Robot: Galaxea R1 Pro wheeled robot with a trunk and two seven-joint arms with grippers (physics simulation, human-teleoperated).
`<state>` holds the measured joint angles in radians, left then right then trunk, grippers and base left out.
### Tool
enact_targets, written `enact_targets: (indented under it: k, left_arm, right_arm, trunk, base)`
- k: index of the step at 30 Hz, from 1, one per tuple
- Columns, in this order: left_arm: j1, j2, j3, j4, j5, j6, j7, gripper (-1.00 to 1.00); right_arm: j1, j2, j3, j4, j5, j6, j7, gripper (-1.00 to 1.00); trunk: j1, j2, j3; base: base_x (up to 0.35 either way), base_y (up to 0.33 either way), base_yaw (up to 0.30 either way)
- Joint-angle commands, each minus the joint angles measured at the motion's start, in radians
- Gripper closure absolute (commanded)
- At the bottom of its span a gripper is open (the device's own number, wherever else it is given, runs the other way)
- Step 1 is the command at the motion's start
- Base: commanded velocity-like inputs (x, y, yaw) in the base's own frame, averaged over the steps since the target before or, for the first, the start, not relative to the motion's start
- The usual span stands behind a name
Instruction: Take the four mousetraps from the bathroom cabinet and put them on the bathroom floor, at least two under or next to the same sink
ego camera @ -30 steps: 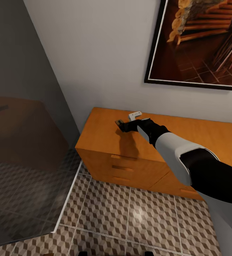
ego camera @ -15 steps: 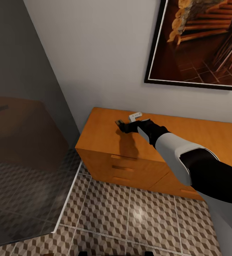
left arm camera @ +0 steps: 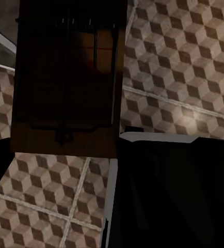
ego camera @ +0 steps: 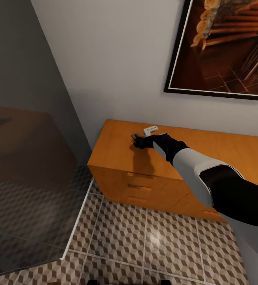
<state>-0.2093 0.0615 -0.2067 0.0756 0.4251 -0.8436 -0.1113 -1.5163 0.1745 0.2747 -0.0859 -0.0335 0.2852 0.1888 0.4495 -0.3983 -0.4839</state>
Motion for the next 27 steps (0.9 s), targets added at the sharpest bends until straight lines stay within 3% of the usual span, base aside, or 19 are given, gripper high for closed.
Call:
enact_targets:
  k: [1,27]
  left_arm:
    - [-0.002,0.0,-0.003,0.004,0.007,-0.005,-0.005,1.0]
    - [-0.001,0.0,-0.003,0.004,0.007,-0.005,-0.005,1.0]
  right_arm:
    - [-0.001,0.0,0.006,-0.001,-0.003,0.005,0.001,-1.0]
    - [-0.001,0.0,0.005,0.03,-0.003,0.002,0.003,-1.0]
  trunk:
    - [0.001,-0.002,-0.001]
    - [0.001,-0.002,-0.001]
  base:
    - [0.0,0.006,0.0]
    - [0.0,0.0,0.0]
